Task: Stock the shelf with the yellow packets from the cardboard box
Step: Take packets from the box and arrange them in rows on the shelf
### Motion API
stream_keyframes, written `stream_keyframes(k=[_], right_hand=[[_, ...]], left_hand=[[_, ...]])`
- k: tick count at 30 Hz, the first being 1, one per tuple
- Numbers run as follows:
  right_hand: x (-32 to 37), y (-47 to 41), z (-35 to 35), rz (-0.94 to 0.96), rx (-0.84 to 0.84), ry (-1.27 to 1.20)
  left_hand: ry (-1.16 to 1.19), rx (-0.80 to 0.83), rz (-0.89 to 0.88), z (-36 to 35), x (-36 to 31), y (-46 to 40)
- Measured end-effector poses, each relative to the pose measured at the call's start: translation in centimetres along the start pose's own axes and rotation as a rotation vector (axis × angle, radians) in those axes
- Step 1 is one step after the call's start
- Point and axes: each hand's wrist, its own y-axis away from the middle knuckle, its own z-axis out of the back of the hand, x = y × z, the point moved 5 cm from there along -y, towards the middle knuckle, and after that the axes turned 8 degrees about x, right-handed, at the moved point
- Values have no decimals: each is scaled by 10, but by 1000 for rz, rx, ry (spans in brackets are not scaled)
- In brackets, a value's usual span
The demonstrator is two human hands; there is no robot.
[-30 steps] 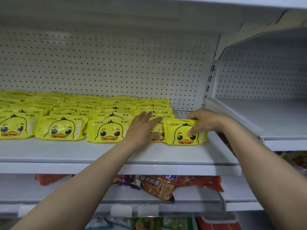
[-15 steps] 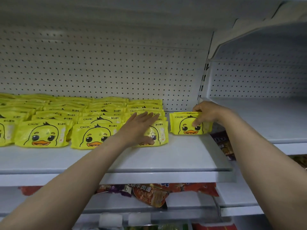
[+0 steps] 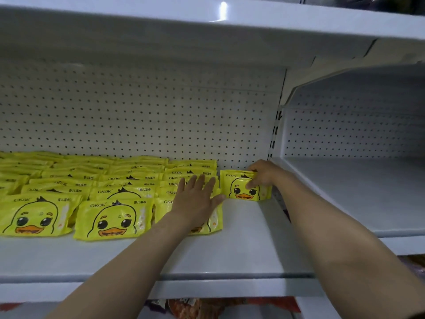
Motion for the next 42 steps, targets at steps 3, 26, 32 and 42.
stream_keyframes(k=[3,26,32,42], right_hand=[[0,-12,-2,8,-47,2],[13,-37,-6,18,-377,128],[14,-37,-7,-65,-428,158],[66,-4,8,44,-340,50]], left_hand=[[-18,-44,10,-1,1,-1],[-38,-153,20,-3,1,3],[-68,-139,28,-4,1,3],[94,-52,38,22,12,13]])
